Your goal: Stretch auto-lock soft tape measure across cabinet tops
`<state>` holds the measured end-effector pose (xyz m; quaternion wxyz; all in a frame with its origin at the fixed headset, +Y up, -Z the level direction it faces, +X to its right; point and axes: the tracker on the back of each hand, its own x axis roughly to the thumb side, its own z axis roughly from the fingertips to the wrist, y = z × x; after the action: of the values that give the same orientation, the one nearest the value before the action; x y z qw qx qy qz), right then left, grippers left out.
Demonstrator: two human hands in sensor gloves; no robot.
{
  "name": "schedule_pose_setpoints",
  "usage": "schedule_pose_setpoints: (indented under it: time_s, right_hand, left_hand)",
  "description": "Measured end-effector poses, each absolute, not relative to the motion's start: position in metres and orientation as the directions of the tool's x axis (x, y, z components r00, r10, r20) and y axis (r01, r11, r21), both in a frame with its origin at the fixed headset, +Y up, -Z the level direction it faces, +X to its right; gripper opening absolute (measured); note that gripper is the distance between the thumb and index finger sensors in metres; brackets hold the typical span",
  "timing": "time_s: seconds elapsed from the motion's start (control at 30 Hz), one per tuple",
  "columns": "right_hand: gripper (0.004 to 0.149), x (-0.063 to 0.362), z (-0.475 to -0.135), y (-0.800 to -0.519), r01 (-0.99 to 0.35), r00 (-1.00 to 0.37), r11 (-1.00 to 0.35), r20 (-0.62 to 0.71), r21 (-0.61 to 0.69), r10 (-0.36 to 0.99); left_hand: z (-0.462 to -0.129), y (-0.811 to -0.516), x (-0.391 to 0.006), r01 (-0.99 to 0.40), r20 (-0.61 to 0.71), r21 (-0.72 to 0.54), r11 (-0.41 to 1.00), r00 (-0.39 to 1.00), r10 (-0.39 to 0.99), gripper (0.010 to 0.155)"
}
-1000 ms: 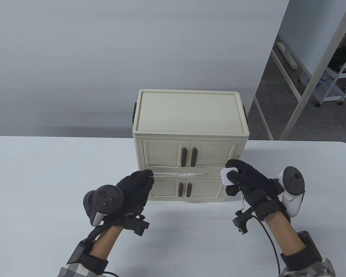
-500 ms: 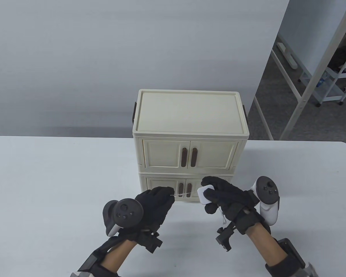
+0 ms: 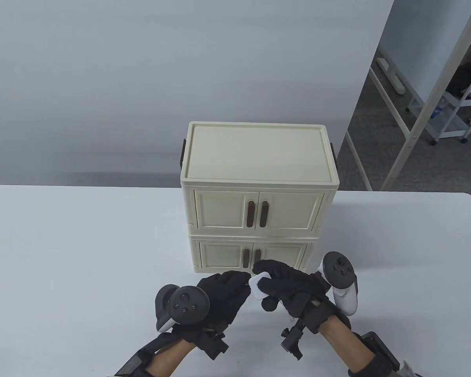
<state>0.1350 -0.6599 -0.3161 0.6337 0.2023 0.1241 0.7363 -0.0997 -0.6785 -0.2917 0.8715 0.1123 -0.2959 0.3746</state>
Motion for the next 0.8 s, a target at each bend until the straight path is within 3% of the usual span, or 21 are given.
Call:
schedule_pose_setpoints:
  time_s: [0.23,0.37,0.47,0.6,0.8]
  right_hand:
    - [0.054,0.136,-0.313,-0.685,-0.865,-0.139,-0.167,0.093,0.473,0.986]
    - [0.054,0.135,-0.309,-0.718,-0.864,-0.167,-0.150,0.007,0.481,0.986]
    - [0.055,0.131,-0.305,-0.744,-0.811,-0.339,-0.298,0.011,0.503,0.941]
    - [0.064,0.119,-0.301,-0.777,-0.646,-0.590,-0.535,0.089,0.543,0.803]
    - [0.068,0.102,-0.292,-0.799,-0.405,-0.760,-0.719,0.229,0.565,0.608]
  left_hand:
    - [-0.290,-0.699,-0.100,-0.681,0.631,-0.046,0.731,0.548,0.549,0.051]
    - [-0.288,-0.716,-0.102,-0.642,0.626,-0.055,0.765,0.574,0.527,0.050]
    - [-0.288,-0.725,-0.107,-0.642,0.613,-0.054,0.765,0.584,0.533,0.049]
    - [-0.288,-0.731,-0.118,-0.699,0.578,-0.054,0.713,0.561,0.593,0.049]
    - [-0.282,-0.738,-0.138,-0.774,0.540,0.000,0.634,0.533,0.651,0.049]
